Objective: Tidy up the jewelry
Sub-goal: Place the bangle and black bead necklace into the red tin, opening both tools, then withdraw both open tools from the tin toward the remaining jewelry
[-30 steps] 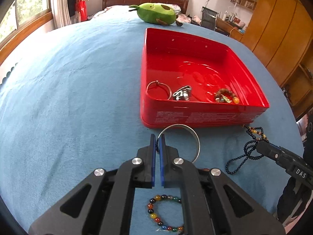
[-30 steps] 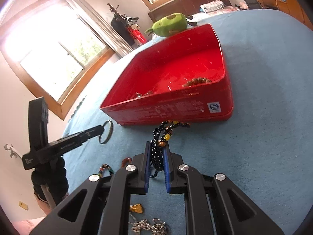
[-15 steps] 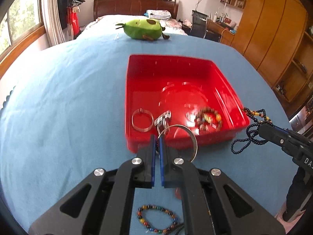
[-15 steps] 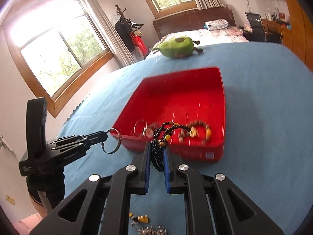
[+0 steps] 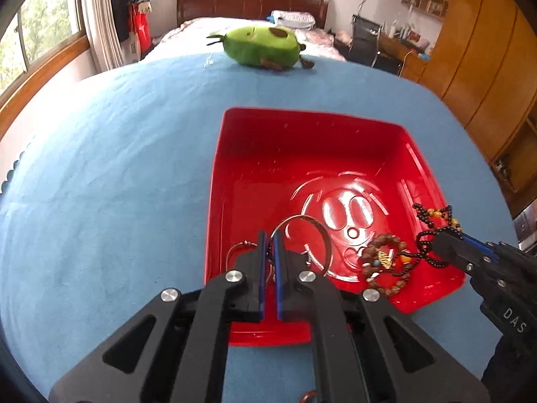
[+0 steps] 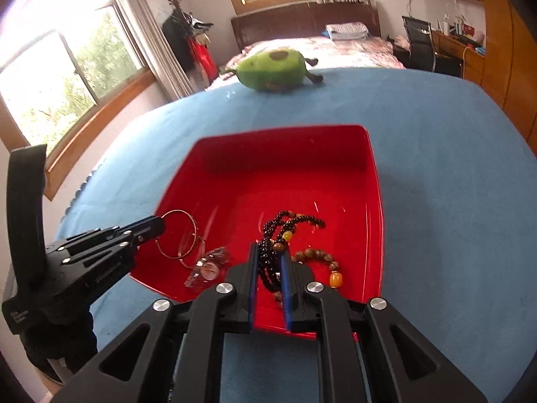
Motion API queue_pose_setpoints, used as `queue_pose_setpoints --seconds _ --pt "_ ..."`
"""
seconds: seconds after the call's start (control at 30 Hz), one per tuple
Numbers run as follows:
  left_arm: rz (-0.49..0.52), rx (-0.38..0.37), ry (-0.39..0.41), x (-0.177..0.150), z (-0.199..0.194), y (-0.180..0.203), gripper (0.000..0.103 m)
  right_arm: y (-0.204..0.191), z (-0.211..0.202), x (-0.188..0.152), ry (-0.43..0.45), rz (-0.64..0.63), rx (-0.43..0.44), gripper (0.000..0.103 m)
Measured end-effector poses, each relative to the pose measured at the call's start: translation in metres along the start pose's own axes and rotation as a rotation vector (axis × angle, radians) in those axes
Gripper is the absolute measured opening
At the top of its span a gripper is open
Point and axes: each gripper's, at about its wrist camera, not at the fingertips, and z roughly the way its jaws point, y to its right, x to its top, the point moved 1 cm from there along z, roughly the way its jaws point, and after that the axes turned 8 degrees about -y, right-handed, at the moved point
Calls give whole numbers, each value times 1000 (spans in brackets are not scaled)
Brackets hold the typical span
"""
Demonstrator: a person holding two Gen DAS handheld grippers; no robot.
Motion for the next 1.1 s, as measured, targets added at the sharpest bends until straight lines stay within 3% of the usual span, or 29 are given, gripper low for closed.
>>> queue_pose_setpoints --seconds 0.23,0.3,0.33,0.37,0.4,0.7,0.87,1.1 --pt "4 8 0 -2 4 -1 3 7 10 -4 -7 14 0 12" --pt "-7 0 -3 -3 3 -3 8 9 10 -6 10 15 -3 18" --pt "-10 -4 -7 -3 2 -3 28 11 10 -6 20 17 -3 35" --pt "-12 -6 3 -1 0 -2 48 12 8 -8 31 18 -2 38" --pt "-15 -3 18 -2 -4 -2 52 13 7 -10 34 16 -3 38" --pt "-15 -10 97 -11 -38 0 52 20 -19 -24 99 41 36 35" --pt "-12 -9 136 -16 -52 4 62 16 -23 -29 112 23 30 35" --pt "-7 -3 163 -21 -65 7 62 14 -30 -39 130 6 37 33"
